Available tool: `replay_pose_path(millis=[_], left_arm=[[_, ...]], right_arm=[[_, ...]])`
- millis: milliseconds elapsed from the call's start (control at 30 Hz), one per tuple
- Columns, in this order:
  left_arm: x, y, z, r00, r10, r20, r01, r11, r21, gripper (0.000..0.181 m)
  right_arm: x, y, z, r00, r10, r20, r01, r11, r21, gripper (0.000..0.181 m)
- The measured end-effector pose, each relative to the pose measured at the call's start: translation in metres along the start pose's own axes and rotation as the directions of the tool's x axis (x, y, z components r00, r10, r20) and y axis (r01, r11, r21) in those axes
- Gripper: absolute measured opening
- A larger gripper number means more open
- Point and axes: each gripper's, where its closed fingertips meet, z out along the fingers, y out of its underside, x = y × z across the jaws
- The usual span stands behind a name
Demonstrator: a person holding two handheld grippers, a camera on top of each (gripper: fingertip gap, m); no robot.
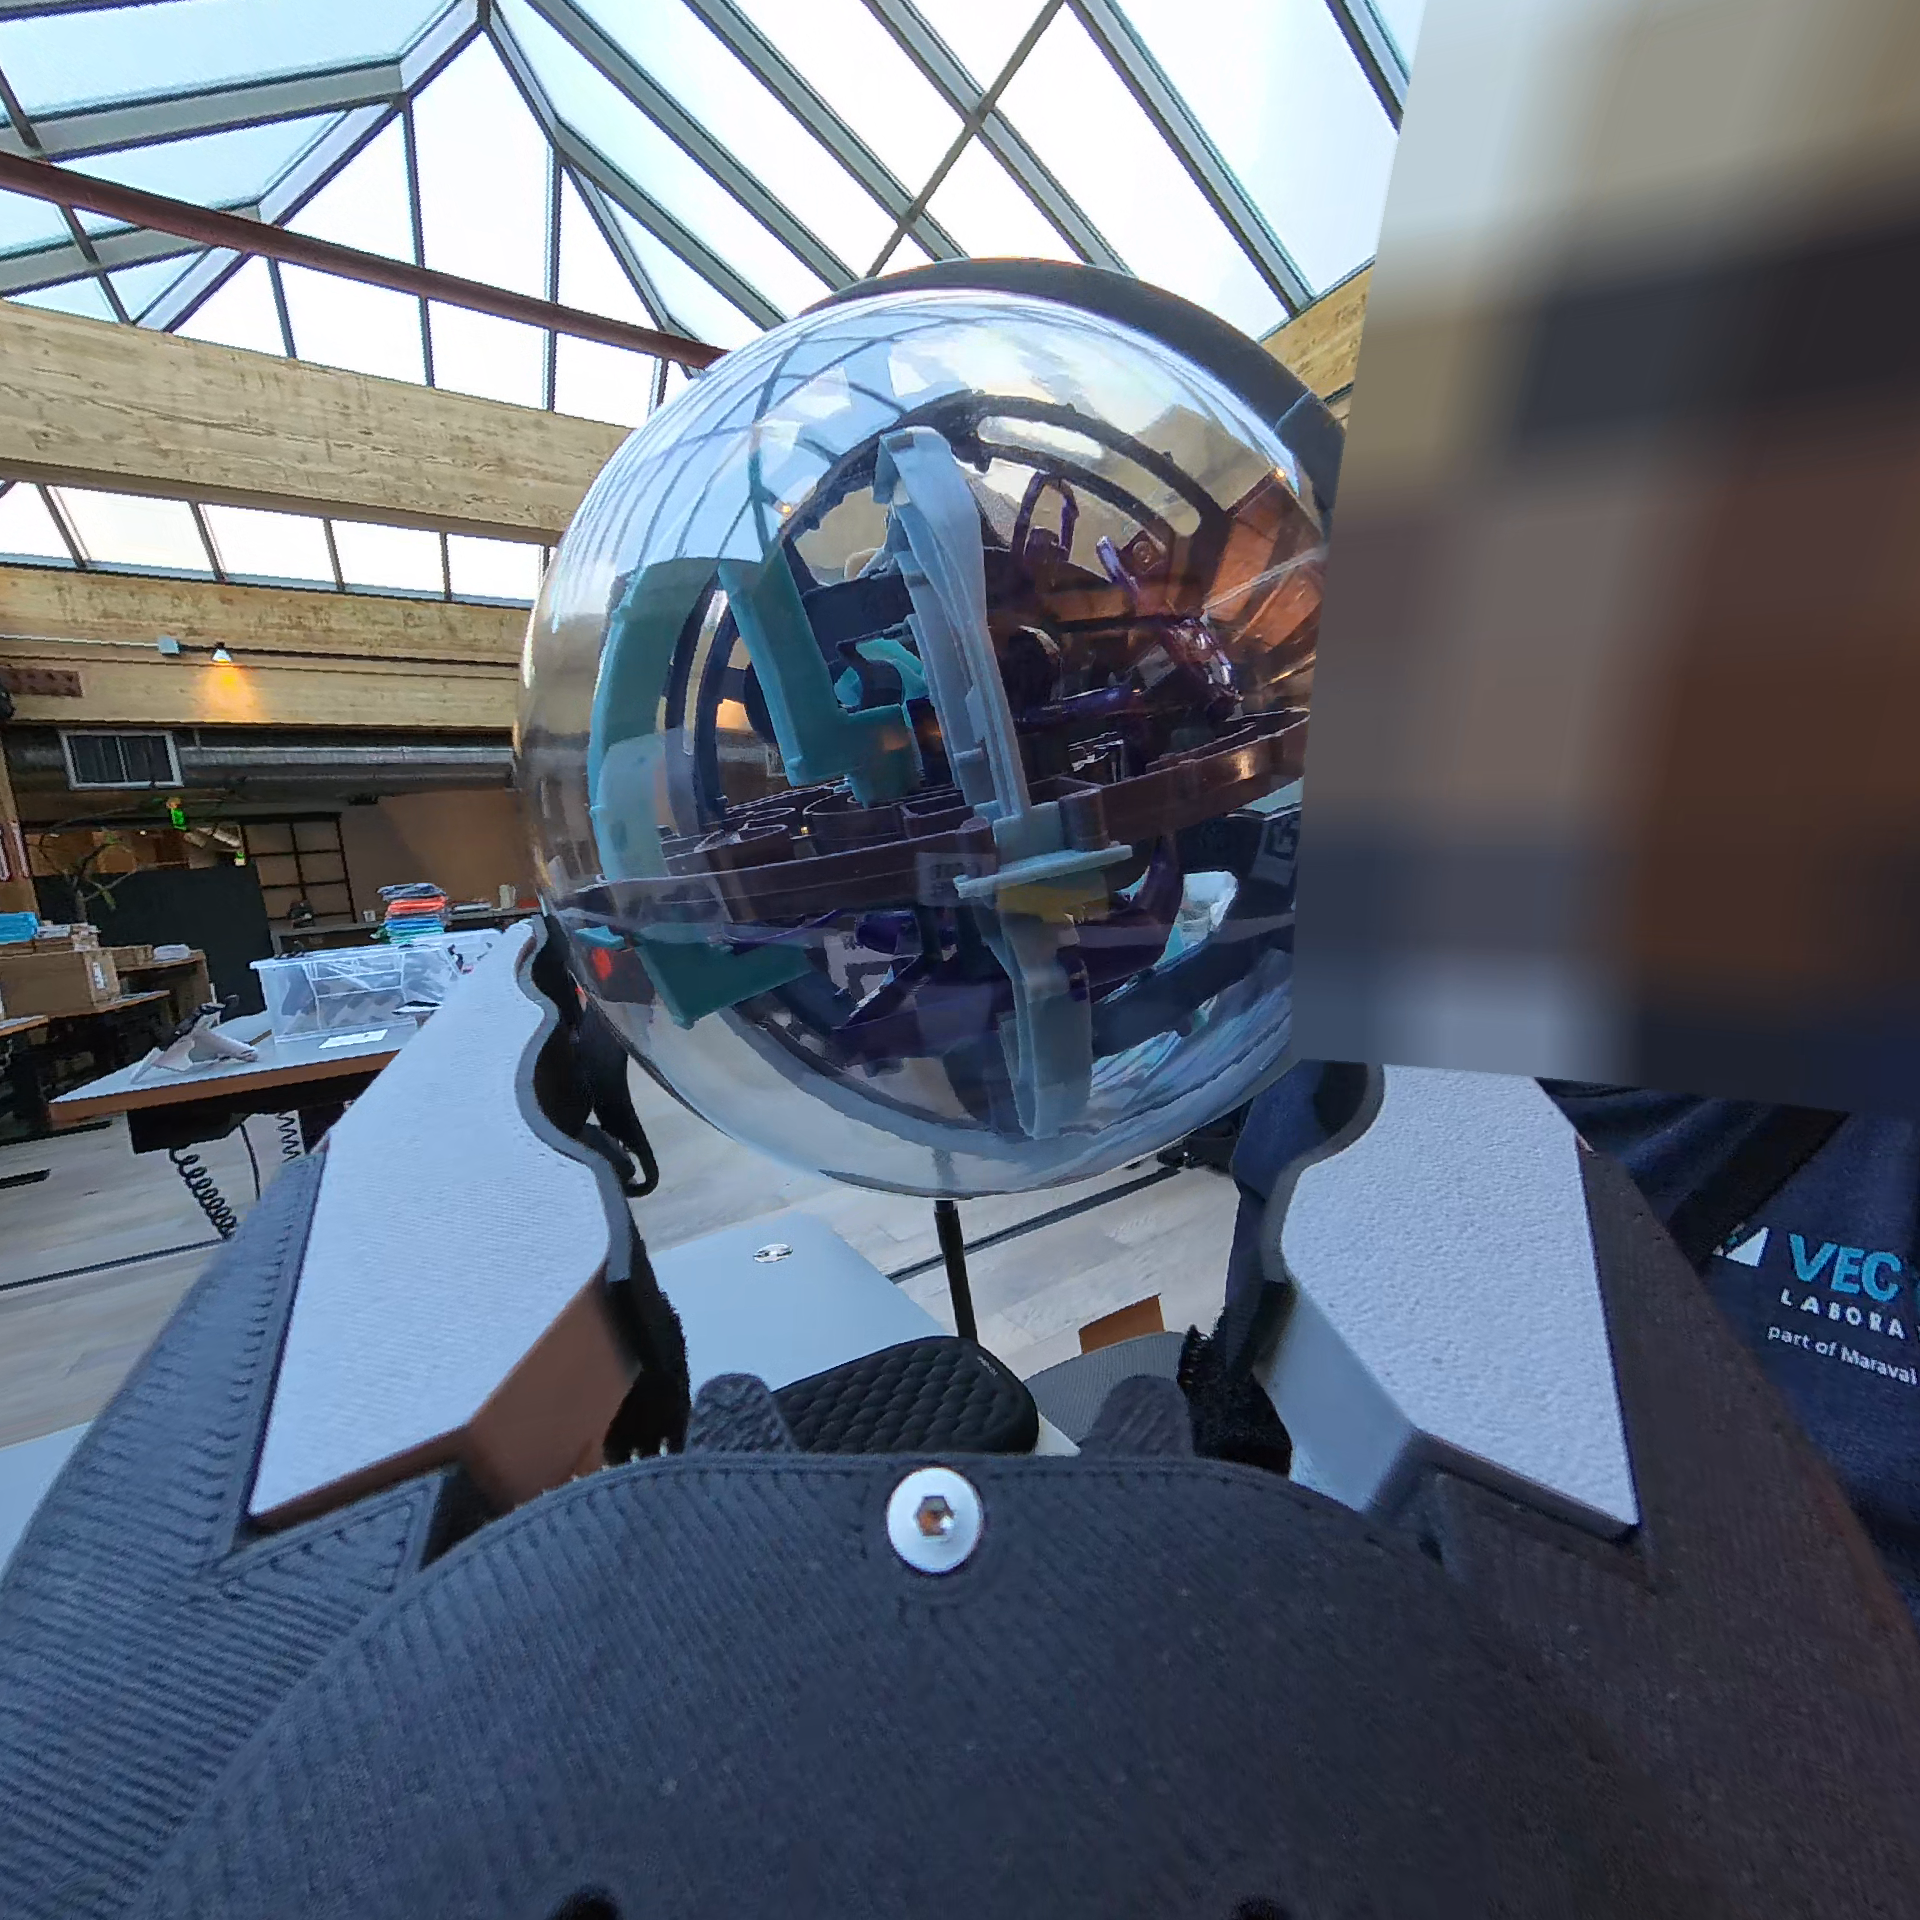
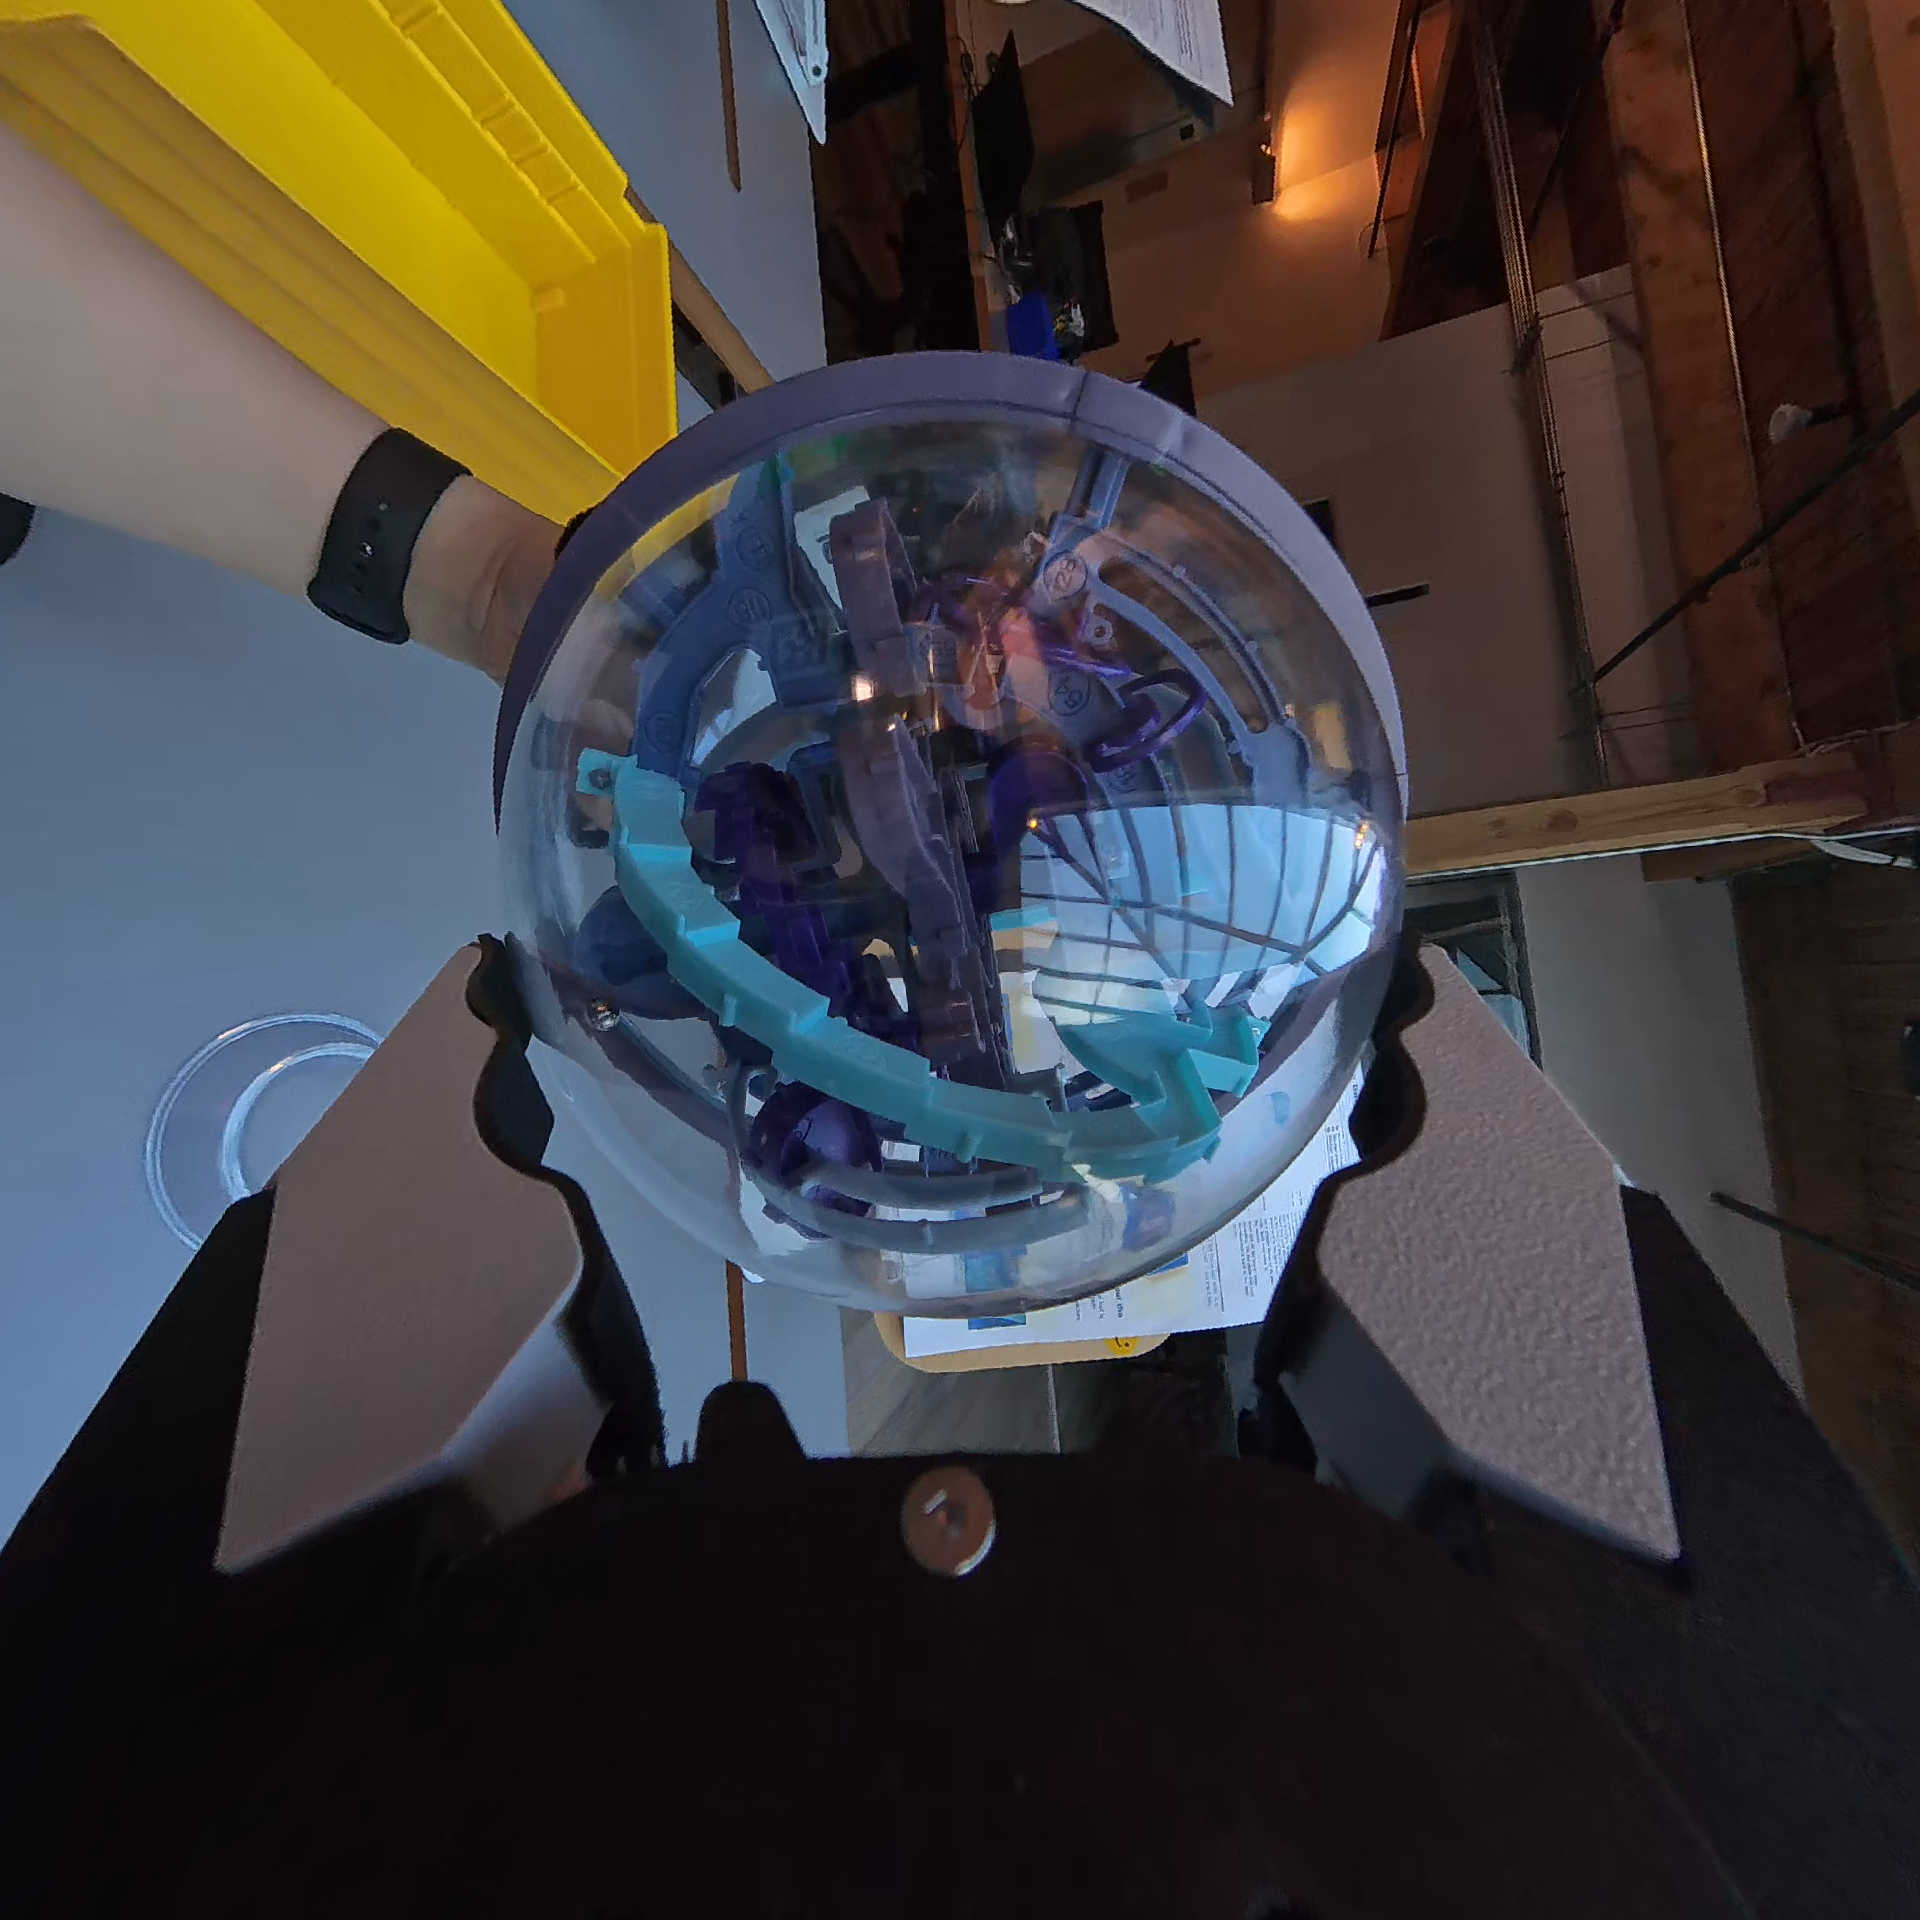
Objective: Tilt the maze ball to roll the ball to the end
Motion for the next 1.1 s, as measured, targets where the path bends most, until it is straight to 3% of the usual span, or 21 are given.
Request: replay_pose_path(millis=[1100], left_arm=[[-0.001,0.0071,-0.0005,0.999,-0.01,-0.035,0.012,0.999,0.052,0.143]], right_arm=[[-0.0054,0.0035,0.0013,0.999,-0.018,0.05,0.022,0.996,-0.084,0.158]])
